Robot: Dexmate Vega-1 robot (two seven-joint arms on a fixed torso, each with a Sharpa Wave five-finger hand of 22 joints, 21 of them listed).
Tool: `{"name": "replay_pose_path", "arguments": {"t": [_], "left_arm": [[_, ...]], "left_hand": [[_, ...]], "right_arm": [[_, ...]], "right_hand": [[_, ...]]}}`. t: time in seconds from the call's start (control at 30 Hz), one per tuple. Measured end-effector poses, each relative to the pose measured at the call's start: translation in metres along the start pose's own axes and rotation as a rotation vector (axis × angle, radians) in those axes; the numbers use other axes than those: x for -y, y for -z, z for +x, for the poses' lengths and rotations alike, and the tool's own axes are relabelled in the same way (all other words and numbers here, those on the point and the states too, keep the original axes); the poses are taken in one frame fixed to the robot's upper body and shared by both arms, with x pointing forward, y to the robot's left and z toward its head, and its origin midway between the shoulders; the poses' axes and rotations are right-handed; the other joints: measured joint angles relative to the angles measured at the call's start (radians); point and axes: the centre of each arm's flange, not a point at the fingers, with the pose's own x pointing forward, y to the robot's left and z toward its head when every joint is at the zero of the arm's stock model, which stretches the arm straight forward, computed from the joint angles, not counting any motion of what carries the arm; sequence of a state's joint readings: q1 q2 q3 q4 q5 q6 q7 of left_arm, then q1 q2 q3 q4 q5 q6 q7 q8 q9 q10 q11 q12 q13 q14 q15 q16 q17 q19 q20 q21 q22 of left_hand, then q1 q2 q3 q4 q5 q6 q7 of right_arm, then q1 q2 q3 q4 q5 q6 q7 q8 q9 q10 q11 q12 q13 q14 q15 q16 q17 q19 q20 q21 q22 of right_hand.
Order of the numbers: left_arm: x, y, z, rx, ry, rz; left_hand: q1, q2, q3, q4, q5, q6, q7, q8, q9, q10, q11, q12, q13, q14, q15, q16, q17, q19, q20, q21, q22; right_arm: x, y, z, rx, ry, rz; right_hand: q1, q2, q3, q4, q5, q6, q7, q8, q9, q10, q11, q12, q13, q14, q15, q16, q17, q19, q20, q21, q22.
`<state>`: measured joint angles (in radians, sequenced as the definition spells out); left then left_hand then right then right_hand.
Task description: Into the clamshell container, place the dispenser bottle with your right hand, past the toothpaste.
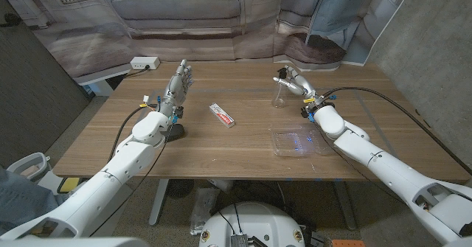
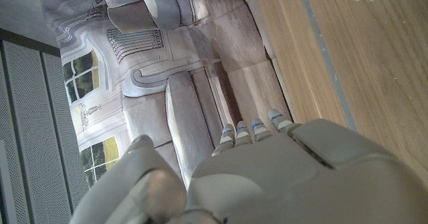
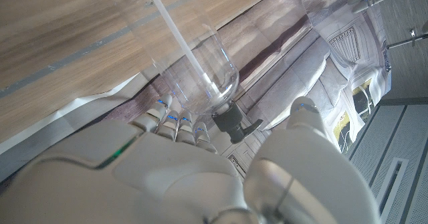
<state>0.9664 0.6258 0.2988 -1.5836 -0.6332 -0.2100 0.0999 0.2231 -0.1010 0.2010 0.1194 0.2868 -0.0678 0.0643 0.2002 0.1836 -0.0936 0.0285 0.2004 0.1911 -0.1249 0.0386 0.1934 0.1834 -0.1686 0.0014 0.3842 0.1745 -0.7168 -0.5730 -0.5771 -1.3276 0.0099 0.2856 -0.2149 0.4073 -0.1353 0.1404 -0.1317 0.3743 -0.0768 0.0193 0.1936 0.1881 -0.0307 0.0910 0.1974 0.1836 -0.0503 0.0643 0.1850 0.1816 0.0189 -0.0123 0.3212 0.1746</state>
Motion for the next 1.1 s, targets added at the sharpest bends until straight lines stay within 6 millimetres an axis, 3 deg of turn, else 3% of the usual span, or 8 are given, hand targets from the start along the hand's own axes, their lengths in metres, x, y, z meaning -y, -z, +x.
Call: {"name": "replay_pose_path", "arguments": {"t": [1.1], "left_arm": [[-0.004,-0.005,-0.01,-0.006,-0.011,0.013]], "left_hand": [[-0.004,0.004,-0.006,0.002,0.003,0.0,0.0,0.0,0.0,0.0,0.0,0.0,0.0,0.0,0.0,0.0,0.0,0.0,0.0,-0.015,0.0]], "right_arm": [[-0.008,0.01,0.013,-0.019,-0.011,-0.009]], "right_hand": [[0.005,-0.005,-0.012,0.007,0.016,0.005,-0.016,0.0,0.0,0.011,-0.011,0.008,0.0,0.013,-0.005,0.004,0.002,0.023,0.023,-0.008,0.0]]}}
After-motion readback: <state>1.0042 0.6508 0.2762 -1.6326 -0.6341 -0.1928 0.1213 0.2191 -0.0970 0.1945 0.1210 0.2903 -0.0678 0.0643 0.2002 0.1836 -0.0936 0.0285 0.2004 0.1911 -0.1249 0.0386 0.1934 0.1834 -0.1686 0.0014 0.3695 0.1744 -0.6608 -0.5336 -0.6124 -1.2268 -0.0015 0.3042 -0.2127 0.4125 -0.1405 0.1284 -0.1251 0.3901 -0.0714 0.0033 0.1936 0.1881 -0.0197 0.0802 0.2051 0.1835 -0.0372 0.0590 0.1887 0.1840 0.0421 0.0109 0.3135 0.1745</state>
